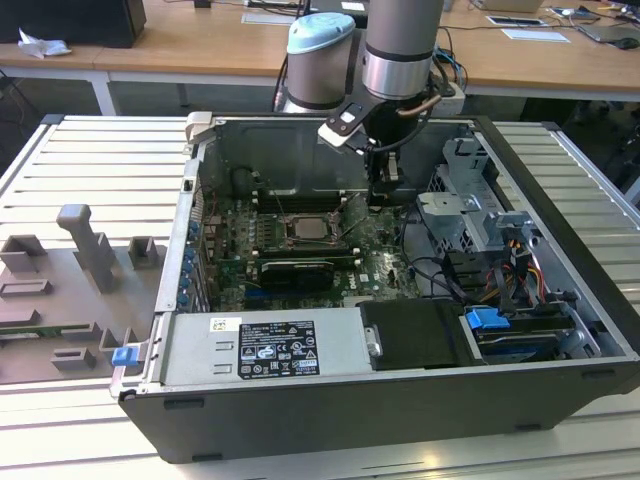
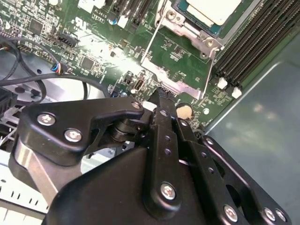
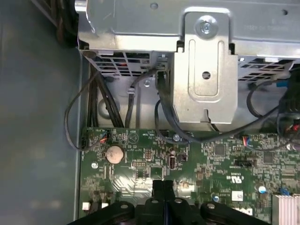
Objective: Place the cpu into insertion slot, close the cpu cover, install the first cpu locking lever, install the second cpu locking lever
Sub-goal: 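Close the cpu cover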
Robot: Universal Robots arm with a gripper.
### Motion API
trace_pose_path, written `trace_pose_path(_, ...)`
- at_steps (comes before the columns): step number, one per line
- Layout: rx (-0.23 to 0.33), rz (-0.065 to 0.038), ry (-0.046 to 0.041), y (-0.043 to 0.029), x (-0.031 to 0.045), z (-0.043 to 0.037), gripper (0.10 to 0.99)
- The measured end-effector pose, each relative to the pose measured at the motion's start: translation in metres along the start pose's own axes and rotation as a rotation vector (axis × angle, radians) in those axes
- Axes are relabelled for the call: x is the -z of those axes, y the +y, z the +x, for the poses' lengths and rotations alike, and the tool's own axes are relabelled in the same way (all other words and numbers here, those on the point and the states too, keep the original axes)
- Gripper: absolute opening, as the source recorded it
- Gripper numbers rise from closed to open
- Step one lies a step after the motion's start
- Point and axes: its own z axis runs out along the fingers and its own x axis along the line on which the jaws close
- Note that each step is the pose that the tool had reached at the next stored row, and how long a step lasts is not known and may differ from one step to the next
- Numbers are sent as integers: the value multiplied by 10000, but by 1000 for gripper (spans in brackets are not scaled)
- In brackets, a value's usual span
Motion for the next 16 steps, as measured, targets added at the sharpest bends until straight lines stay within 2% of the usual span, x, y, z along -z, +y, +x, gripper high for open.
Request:
trace_pose_path(2,-1,14,-6,-4,-8,1,106)
trace_pose_path(7,0,15,-4,-70,-7,3,106)
trace_pose_path(16,0,15,-3,-113,-6,4,106)
